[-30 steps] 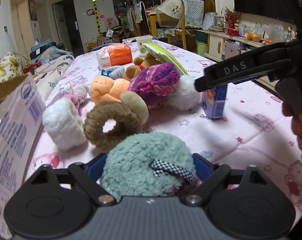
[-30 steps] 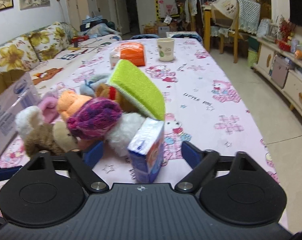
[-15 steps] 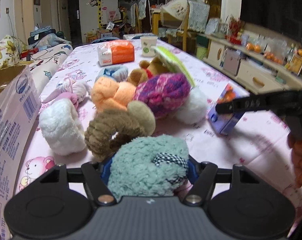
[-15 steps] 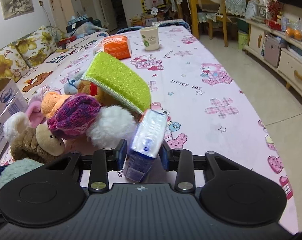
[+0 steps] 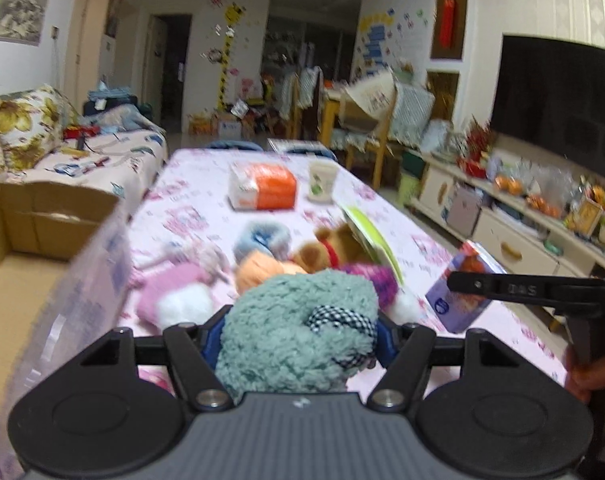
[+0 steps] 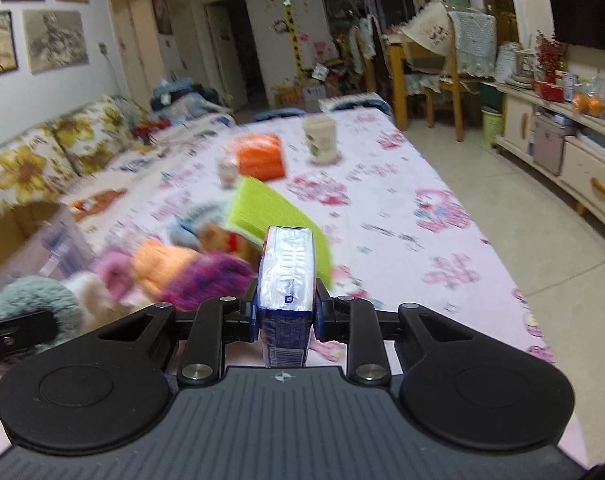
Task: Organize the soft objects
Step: 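Carry tissue pack into cardboard box and open right gripper while left carries teal toy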
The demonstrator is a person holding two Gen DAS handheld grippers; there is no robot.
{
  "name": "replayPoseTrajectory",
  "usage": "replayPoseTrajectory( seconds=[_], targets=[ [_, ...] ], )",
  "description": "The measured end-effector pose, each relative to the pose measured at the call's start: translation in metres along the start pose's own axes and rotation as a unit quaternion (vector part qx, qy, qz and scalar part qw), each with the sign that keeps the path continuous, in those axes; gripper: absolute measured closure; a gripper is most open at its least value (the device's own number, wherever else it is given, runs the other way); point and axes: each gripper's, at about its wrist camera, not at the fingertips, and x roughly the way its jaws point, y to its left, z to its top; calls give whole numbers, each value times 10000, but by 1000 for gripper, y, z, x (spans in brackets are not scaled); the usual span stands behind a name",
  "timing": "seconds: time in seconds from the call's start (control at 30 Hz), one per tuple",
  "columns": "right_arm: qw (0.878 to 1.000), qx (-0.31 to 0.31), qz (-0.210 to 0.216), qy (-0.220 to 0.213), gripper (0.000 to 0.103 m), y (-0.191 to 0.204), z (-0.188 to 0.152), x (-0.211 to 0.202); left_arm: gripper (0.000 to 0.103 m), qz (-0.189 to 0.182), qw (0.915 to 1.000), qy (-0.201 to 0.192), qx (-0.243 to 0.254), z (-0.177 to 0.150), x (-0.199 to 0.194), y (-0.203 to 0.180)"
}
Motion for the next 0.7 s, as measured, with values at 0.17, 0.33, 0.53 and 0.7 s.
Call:
replayPoseTrajectory(
  seconds=[0.17,0.33,0.53,0.7],
  targets=[
    [9978,68,630,-184,74,33,14,-12,35,305,9986,-379,-221,9,-12,24],
    [9904,56,1372,-170,74,77,29,-12,35,845,9927,-701,-501,16,-20,54],
    [9784,-108,2065,-83,73,147,46,12,35,1645,9769,-910,-1021,18,-23,95],
    [9670,-113,2543,105,73,196,55,38,34,2211,9614,-838,-1404,14,-24,122]
  ],
)
